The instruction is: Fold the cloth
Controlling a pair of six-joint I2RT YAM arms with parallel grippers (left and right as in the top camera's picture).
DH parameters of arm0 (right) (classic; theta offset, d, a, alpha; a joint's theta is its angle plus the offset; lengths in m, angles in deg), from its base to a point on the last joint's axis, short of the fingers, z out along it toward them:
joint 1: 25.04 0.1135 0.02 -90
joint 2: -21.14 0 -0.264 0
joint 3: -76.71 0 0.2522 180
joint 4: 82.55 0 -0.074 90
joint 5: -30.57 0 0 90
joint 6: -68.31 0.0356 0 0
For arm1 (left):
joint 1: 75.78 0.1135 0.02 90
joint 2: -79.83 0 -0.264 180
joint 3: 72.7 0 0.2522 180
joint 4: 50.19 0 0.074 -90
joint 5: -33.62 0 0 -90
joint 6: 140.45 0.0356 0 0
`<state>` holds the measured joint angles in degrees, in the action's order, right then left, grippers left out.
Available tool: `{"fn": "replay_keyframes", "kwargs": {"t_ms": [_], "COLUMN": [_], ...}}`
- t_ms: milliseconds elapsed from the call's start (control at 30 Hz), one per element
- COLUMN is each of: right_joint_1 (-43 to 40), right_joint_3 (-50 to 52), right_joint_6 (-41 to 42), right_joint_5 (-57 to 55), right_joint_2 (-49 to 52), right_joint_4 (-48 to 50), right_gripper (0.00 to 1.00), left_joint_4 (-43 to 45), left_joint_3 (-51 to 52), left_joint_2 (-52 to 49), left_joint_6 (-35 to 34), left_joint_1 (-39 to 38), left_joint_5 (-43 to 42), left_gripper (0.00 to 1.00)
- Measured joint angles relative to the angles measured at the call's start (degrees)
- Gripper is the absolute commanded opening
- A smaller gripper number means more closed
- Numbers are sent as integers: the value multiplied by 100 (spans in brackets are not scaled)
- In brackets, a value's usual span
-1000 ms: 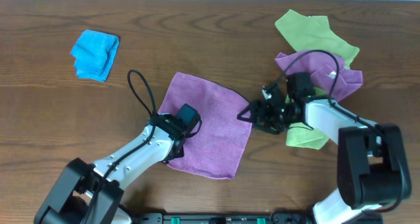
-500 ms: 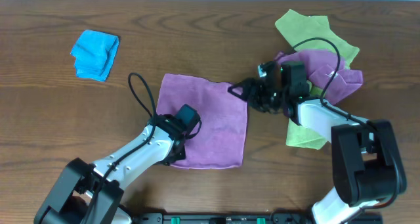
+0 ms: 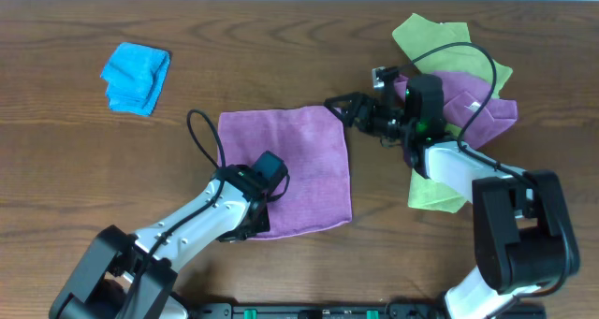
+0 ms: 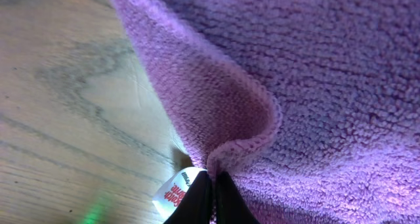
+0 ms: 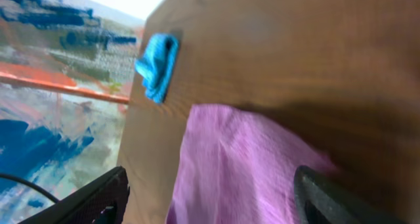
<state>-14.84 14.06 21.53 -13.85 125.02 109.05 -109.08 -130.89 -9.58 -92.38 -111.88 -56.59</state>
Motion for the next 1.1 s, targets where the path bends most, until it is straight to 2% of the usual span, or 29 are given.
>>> {"fn": "replay_keyframes", "kwargs": {"t_ms": [133, 233, 300, 400, 567, 667, 1000, 1100], "right_joint_1": [-105, -219, -293, -337, -332, -330, -273, -284], "right_joint_3": [-11, -52, -136, -339, -678, -785, -1996, -2339], "right_joint_6": [2, -4, 20, 22, -164, -463, -2109, -2562], "right_joint_5": [-122, -81, 190, 752, 1453, 1410, -463, -1091], "right_joint_2": [0, 0, 0, 0, -46, -79, -269, -555], "right_joint_4": [417, 442, 442, 284, -1274, -2173, -6255, -7200], "right_gripper": [80, 71, 65, 64, 63, 64, 64, 63], "left_joint_4": [-72, -94, -83, -15, 63, 116, 173, 173], "left_joint_3": [0, 0, 0, 0, 0, 0, 0, 0], "left_joint_2": [0, 0, 0, 0, 0, 0, 0, 0], "left_joint_6": [-15, -26, -26, -26, -26, -26, -28, -39], "left_joint_1": [-13, -13, -13, -13, -13, -13, -13, -13], "left_joint_5": [-94, -114, -114, -111, -114, -114, -111, -109], "left_gripper": [6, 6, 6, 6, 6, 6, 6, 6]}}
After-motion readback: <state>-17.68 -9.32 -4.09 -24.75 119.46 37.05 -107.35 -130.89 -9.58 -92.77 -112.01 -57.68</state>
